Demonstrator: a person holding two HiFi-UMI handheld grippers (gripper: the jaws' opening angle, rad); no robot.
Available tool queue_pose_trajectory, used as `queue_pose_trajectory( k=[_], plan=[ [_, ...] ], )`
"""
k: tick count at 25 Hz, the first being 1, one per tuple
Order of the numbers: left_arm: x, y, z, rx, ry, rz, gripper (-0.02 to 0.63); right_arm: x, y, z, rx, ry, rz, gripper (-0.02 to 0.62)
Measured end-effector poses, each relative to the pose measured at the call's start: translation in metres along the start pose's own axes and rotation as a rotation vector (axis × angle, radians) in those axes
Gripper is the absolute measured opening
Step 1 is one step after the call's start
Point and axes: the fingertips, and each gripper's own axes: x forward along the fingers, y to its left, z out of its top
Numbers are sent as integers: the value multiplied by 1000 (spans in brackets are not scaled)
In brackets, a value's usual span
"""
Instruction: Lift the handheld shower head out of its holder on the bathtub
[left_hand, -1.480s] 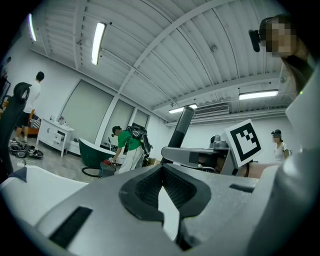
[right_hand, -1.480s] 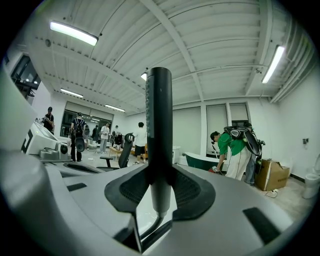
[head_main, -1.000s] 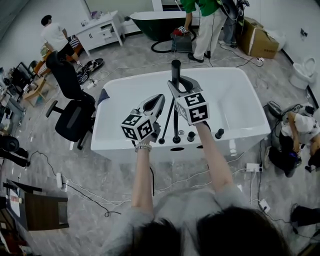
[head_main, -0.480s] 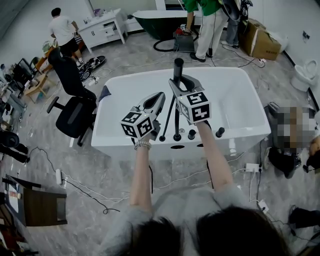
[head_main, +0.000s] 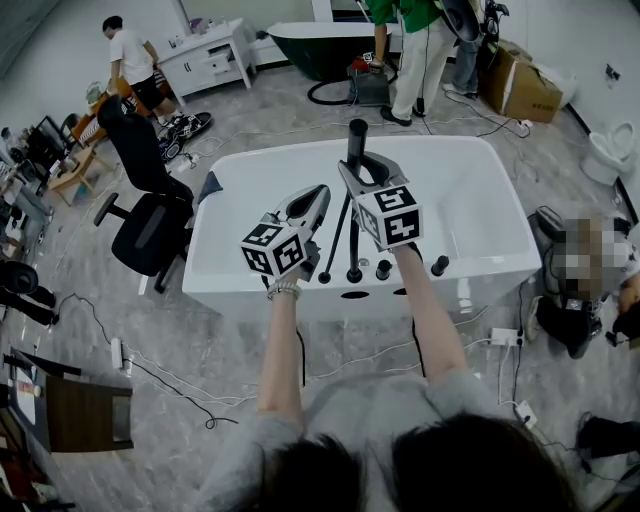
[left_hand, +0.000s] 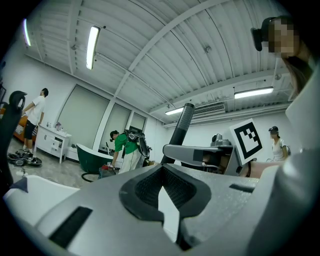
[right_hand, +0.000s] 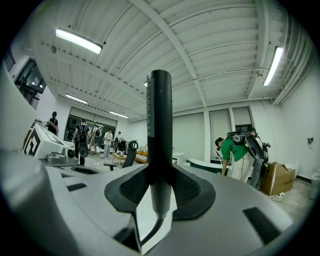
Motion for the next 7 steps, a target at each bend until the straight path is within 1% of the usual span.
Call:
queue_pose_trajectory(
  k=[7],
  plan=[
    [3, 0, 1, -2, 6, -3, 5, 1, -2, -2, -4, 7, 4, 132]
  ],
)
